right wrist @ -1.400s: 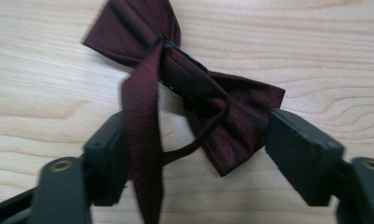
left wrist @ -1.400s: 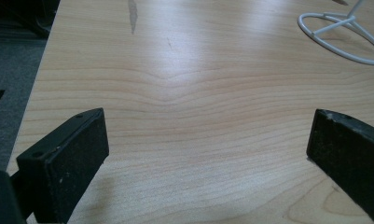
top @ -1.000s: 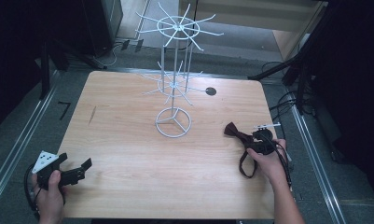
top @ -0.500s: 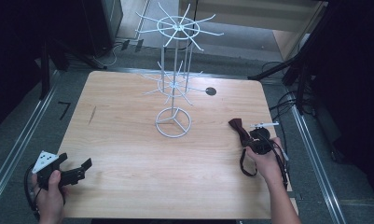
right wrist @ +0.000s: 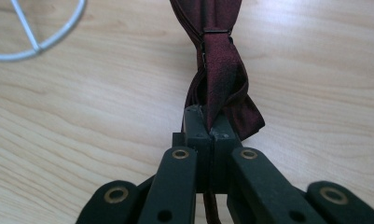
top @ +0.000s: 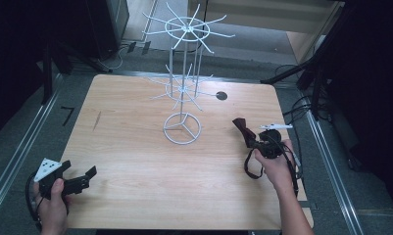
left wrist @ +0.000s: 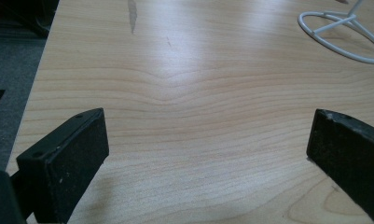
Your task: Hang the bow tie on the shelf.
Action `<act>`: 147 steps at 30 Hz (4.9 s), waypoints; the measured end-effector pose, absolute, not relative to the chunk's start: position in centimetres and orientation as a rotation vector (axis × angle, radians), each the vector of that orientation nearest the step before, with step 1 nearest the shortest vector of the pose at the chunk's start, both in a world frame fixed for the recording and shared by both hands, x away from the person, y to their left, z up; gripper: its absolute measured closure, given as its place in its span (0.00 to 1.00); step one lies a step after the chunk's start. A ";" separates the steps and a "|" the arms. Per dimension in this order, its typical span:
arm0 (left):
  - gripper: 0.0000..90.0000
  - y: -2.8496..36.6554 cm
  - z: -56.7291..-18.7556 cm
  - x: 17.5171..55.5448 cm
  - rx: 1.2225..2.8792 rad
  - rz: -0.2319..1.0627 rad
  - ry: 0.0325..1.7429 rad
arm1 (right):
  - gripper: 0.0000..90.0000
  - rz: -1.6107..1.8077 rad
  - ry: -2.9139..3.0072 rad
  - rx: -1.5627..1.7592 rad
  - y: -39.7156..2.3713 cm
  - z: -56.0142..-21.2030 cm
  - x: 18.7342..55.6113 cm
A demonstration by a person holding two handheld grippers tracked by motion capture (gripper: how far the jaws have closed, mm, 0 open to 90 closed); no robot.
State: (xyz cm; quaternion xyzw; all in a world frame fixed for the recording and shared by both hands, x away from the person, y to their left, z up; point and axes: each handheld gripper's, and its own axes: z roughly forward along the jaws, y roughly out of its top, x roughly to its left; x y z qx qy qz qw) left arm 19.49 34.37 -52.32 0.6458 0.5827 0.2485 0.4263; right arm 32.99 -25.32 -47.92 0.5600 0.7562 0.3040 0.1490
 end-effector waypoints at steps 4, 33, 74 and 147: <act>0.00 34.4 -52.3 19.5 1.614 0.622 1.456 | 1.00 0.931 2.138 1.608 -24.8 -47.2 33.0; 0.00 34.4 -52.3 19.5 1.613 0.621 1.454 | 1.00 1.153 1.957 1.532 -20.3 -42.6 35.1; 0.00 34.4 -52.3 19.5 1.610 0.618 1.451 | 1.00 1.147 1.917 1.377 -15.5 -36.6 38.2; 0.00 34.4 -52.3 19.5 1.610 0.618 1.447 | 0.45 1.334 2.001 1.178 -12.6 -36.4 37.4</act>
